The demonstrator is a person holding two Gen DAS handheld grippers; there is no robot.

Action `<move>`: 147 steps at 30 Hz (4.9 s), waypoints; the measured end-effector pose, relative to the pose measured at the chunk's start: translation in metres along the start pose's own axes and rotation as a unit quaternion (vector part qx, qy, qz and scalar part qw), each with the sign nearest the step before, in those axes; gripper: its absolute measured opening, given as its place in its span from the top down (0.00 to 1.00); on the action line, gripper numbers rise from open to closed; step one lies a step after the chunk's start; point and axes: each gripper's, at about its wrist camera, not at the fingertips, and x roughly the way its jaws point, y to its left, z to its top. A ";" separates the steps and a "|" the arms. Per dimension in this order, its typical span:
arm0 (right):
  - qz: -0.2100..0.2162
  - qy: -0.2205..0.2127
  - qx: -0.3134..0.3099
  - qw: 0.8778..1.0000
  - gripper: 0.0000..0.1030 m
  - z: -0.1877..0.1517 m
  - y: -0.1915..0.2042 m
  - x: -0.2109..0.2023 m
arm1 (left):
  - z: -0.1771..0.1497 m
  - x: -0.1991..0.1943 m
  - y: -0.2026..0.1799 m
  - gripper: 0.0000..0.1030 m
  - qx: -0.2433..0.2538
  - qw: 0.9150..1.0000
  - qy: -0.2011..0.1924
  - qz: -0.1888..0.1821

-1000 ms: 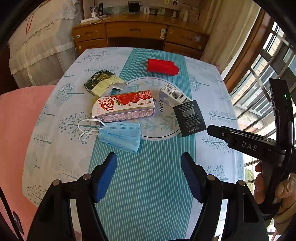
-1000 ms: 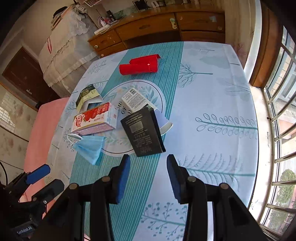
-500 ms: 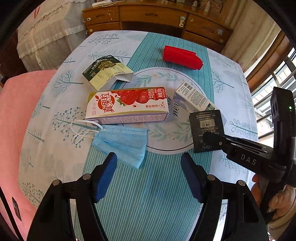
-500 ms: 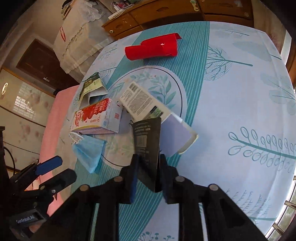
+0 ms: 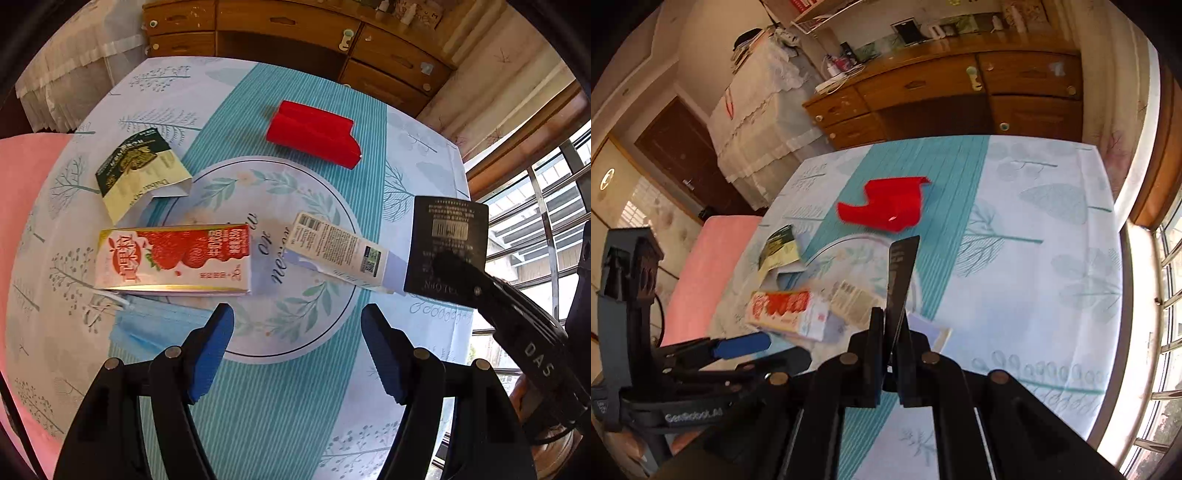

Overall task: Collect trash
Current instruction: 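Grasp the white barcode box with the left tool while the right tool grasps the black packet, then carry the white box and black packet over the bin with both tools, then open both tools to drop the white box and black packet into the bin, then raise both tools back toward the table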

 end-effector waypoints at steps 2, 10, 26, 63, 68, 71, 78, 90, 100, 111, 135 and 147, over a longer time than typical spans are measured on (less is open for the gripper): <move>-0.019 -0.010 0.007 1.000 0.95 0.009 -0.012 0.007 | 0.005 0.008 -0.007 0.32 -0.003 1.000 0.006 -0.002; -0.005 0.033 0.008 0.999 0.95 0.005 -0.024 0.041 | 0.016 0.032 -0.017 0.32 -0.038 0.999 0.023 -0.002; 0.055 0.083 0.077 0.992 0.95 -0.050 -0.025 0.027 | 0.025 0.068 -0.027 0.32 -0.053 0.998 0.044 0.014; -0.058 -0.010 0.154 0.986 0.95 -0.212 0.138 -0.079 | -0.165 -0.118 0.076 0.68 0.212 0.977 -0.031 -0.015; -0.087 -0.001 0.168 0.982 0.95 -0.268 0.195 -0.079 | -0.215 -0.145 0.124 0.68 0.246 0.968 -0.044 -0.037; -0.098 0.009 0.175 0.980 0.95 -0.296 0.224 -0.079 | -0.241 -0.151 0.149 0.68 0.251 0.966 -0.036 -0.048; -0.115 0.056 0.170 0.977 0.95 -0.348 0.260 -0.071 | -0.307 -0.146 0.185 0.68 0.288 0.957 -0.021 -0.034; -0.114 0.185 0.145 0.965 0.95 -0.454 0.217 0.040 | -0.390 -0.024 0.225 0.68 0.218 0.972 0.081 -0.006; -0.117 0.208 0.173 0.956 0.94 -0.538 0.137 0.152 | -0.444 0.134 0.243 0.67 0.199 0.970 0.131 -0.039; -0.121 0.198 0.220 0.948 0.61 -0.553 0.102 0.191 | -0.445 0.201 0.261 0.23 0.201 0.968 0.151 -0.003; -0.124 0.130 0.197 0.964 0.53 -0.470 0.170 0.036 | -0.395 0.006 0.199 0.13 0.319 0.944 0.074 -0.027; -0.101 0.057 0.120 0.986 0.53 -0.372 0.243 -0.105 | -0.343 -0.172 0.159 0.13 0.360 0.932 -0.014 -0.022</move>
